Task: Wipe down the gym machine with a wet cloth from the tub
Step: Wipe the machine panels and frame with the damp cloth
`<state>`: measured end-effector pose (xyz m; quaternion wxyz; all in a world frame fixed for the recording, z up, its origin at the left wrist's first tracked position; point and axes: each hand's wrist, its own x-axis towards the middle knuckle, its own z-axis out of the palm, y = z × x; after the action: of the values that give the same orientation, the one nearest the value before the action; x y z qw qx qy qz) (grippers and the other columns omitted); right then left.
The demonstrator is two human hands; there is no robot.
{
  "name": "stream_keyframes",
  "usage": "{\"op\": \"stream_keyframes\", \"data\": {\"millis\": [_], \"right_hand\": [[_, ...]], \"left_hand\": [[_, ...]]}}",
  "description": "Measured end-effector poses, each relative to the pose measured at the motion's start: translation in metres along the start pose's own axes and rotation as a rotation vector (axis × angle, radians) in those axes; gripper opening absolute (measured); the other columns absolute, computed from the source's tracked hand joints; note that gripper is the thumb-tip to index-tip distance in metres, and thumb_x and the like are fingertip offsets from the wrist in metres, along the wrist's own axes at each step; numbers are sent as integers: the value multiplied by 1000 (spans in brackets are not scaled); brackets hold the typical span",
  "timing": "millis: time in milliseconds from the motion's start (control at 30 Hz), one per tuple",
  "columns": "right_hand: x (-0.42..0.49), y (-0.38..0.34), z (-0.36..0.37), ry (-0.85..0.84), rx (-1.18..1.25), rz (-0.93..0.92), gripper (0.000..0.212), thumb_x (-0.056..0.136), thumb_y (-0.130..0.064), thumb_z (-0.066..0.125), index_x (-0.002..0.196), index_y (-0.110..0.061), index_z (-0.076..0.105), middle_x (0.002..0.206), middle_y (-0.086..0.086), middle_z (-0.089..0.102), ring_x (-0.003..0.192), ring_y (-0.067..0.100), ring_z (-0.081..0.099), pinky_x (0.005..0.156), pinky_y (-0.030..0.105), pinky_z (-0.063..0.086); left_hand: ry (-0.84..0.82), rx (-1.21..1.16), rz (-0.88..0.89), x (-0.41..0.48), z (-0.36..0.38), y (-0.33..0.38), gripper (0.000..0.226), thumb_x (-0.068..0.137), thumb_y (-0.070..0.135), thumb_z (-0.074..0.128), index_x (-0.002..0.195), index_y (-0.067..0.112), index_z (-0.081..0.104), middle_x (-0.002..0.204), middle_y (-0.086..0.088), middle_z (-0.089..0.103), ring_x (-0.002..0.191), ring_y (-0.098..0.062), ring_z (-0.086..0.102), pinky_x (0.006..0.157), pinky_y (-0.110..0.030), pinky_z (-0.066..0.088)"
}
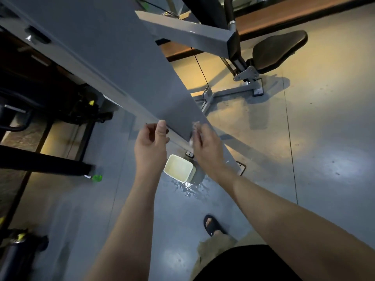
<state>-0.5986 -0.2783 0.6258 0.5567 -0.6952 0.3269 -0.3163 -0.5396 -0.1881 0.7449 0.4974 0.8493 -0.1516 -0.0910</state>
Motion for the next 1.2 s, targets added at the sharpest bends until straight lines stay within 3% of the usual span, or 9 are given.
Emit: {"op": "stream_keyframes", "data": {"millis": [100,267,433,600,767,933,1033,1133,1200], "right_hand": [[-1,11,5,50,90,212,27,108,-31,48,82,-23,44,74,-4,60,74,15,57,67,35,39],[9,-39,12,122,205,-136,24,108,-20,52,84,-23,49,70,-1,59,70,21,61,68,36,48],[13,7,13,171,170,313,24,106,-35,49,82,-37,45,73,-4,67,71,22,66,71,50,55],[6,-25,12,88,235,-14,20,108,-22,52,88,-22,54,69,-3,64,69,19,64,68,35,52],[11,1,10,119,258,372,21,107,-29,50,87,-23,49,66,-9,66,61,11,61,64,37,50],[5,-32,10,45,262,-33,17,108,-19,52,91,-18,55,69,-5,64,70,18,67,67,34,53],[7,9,10,77,138,150,21,106,-25,51,88,-35,53,71,-5,64,69,19,66,68,40,55],[8,45,15,64,179,456,21,102,-32,50,81,-33,49,67,-2,65,69,25,65,72,57,55],[4,26,16,87,165,434,25,105,-27,50,80,-28,49,71,-3,64,72,21,64,70,42,51]], "left_hand": [[-25,2,2,4,-1,-4,30,100,46,59,97,16,64,97,-1,72,83,1,72,94,-48,58],[-69,-4,15,15,-1,-14,33,100,49,58,95,17,64,94,-2,71,82,-2,71,92,-51,58],[-88,44,21,24,-6,-19,36,92,58,58,92,23,64,87,4,70,81,0,70,92,-52,58],[-99,15,22,25,-1,-23,33,97,53,57,93,20,62,90,2,68,83,-1,68,92,-46,59],[-95,19,17,23,-1,-23,36,97,53,56,95,18,62,90,3,68,81,1,69,92,-49,59],[-64,17,52,21,4,-24,34,98,55,54,93,22,61,95,-1,68,85,-4,68,91,-47,59],[-55,70,68,19,3,-28,42,95,66,52,94,25,61,95,1,69,91,-8,69,90,-46,59],[-99,157,107,16,1,-32,52,89,74,53,96,23,61,98,1,69,99,-13,68,86,-24,54],[-120,216,124,12,3,-30,40,87,64,57,93,24,60,95,2,67,93,-1,64,76,-7,43]]}}
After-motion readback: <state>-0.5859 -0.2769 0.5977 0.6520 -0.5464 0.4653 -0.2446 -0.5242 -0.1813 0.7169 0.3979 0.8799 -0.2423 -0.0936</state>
